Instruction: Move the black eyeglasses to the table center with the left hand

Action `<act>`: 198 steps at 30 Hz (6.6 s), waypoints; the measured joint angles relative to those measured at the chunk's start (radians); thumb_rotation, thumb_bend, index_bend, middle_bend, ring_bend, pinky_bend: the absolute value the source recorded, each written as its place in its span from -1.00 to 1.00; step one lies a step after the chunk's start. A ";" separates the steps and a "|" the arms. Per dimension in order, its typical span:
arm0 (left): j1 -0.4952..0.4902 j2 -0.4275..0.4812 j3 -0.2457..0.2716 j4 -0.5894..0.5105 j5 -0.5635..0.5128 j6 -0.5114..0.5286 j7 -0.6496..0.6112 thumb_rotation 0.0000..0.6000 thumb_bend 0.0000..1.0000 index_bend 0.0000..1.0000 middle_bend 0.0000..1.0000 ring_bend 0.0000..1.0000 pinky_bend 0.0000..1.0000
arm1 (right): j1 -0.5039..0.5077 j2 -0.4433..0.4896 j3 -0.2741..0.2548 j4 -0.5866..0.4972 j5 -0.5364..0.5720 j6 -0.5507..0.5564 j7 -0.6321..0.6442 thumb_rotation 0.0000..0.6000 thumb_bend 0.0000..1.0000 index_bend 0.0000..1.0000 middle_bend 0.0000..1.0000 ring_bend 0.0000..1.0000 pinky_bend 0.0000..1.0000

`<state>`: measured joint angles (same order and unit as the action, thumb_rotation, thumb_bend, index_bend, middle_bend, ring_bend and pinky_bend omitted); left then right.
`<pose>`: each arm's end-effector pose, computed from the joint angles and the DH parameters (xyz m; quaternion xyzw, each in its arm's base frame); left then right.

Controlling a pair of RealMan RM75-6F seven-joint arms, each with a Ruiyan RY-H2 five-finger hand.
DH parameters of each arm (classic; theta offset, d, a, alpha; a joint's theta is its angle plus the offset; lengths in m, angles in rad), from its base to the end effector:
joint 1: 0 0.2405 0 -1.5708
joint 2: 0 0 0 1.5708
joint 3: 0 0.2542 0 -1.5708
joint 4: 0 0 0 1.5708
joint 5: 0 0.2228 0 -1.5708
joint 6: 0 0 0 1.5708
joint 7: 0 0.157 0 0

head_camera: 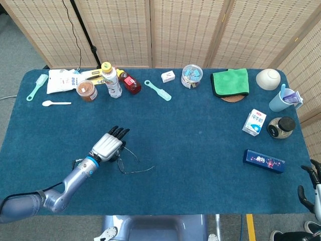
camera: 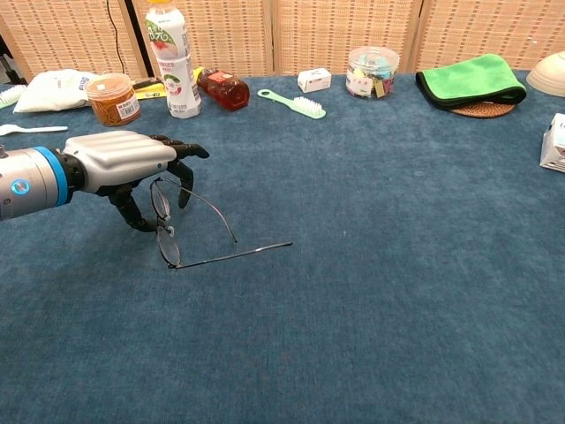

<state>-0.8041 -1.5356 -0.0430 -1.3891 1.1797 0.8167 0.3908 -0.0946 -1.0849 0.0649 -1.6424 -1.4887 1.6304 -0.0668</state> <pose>-0.1691 0.3475 -0.0589 -0.8365 -0.2997 -0.2628 0.3759 -0.3321 -0.1390 0.1784 0.5385 -0.3713 0.3546 0.6682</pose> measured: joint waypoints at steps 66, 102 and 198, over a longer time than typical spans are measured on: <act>-0.014 -0.068 -0.027 -0.183 -0.144 0.115 0.219 0.85 -0.53 -0.95 -1.00 -1.00 -1.00 | -0.034 -0.001 -0.004 0.032 0.003 0.032 0.052 1.00 -0.04 -0.52 -0.74 -0.74 -0.67; -0.157 -0.092 -0.118 -0.158 -0.192 -0.028 0.218 0.72 -0.54 -0.87 -1.00 -1.00 -1.00 | -0.034 -0.006 -0.001 0.031 -0.005 0.031 0.050 1.00 -0.04 -0.51 -0.74 -0.74 -0.67; -0.376 -0.153 0.000 0.006 -0.292 -0.105 0.393 0.72 -0.54 -0.78 -1.00 -1.00 -1.00 | -0.056 -0.002 0.009 0.017 0.027 0.043 0.031 1.00 -0.04 -0.50 -0.74 -0.74 -0.64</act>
<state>-1.1797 -1.6891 -0.0426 -1.3831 0.8877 0.7117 0.7837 -0.1502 -1.0871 0.0738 -1.6259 -1.4618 1.6733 -0.0354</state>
